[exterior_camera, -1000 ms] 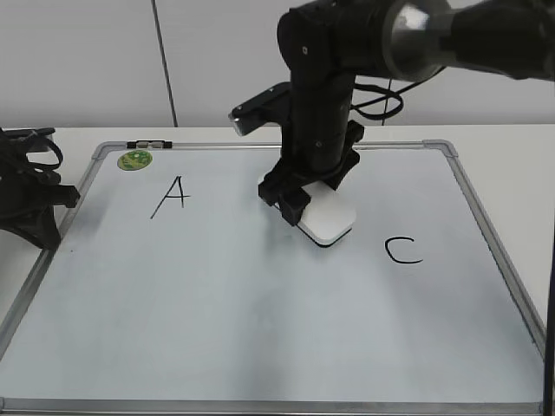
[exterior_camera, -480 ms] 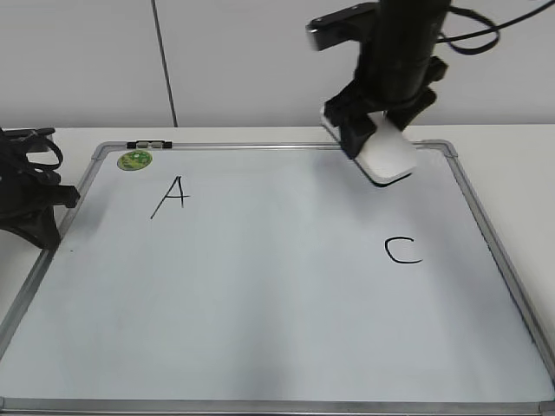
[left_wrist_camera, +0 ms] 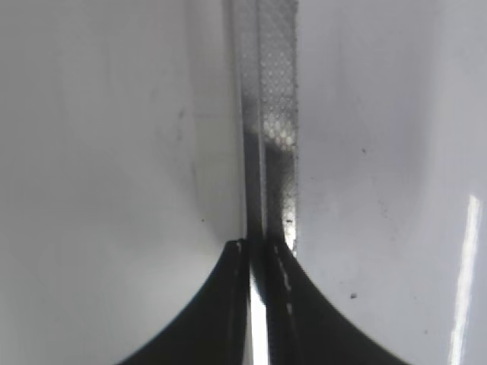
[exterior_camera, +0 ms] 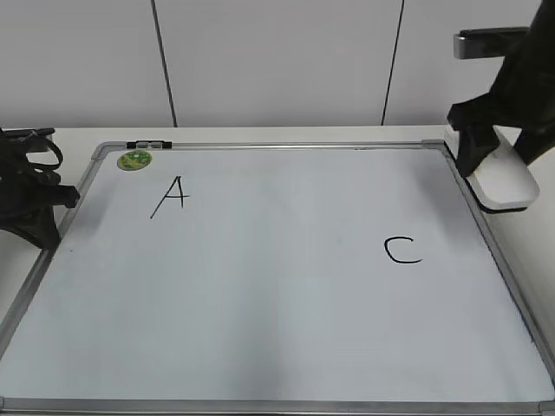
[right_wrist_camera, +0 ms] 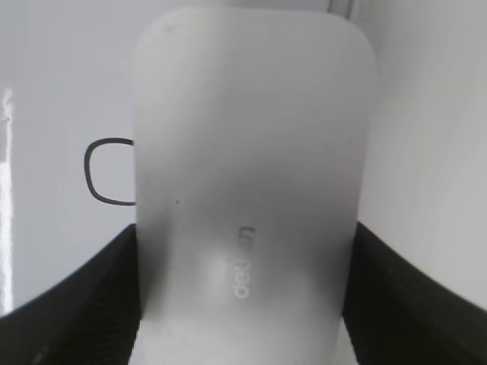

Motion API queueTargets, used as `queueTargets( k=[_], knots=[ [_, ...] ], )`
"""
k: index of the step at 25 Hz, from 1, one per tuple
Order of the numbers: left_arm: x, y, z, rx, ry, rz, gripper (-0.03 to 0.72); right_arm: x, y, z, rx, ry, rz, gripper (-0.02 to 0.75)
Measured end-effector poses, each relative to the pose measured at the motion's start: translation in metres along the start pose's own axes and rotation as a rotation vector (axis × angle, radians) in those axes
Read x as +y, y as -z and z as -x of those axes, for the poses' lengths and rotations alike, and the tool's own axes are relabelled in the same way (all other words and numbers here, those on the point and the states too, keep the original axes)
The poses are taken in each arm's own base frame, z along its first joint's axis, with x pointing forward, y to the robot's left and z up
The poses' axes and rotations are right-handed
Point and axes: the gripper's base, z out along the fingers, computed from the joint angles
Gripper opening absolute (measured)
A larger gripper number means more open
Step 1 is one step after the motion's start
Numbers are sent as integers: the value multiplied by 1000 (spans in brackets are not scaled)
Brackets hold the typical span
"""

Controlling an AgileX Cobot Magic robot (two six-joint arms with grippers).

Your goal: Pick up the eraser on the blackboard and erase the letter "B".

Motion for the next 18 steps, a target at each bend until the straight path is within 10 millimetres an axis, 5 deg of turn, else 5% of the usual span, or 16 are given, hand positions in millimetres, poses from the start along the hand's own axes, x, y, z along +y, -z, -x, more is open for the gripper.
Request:
queueTargets(
  k=[9, 18],
  knots=[
    [0, 0, 0, 0, 0, 0, 11, -6, -42, -23, 27, -46, 3, 552],
    [0, 0, 0, 2, 0, -1, 11, -6, -66, -20, 12, -86, 2, 552]
  ],
)
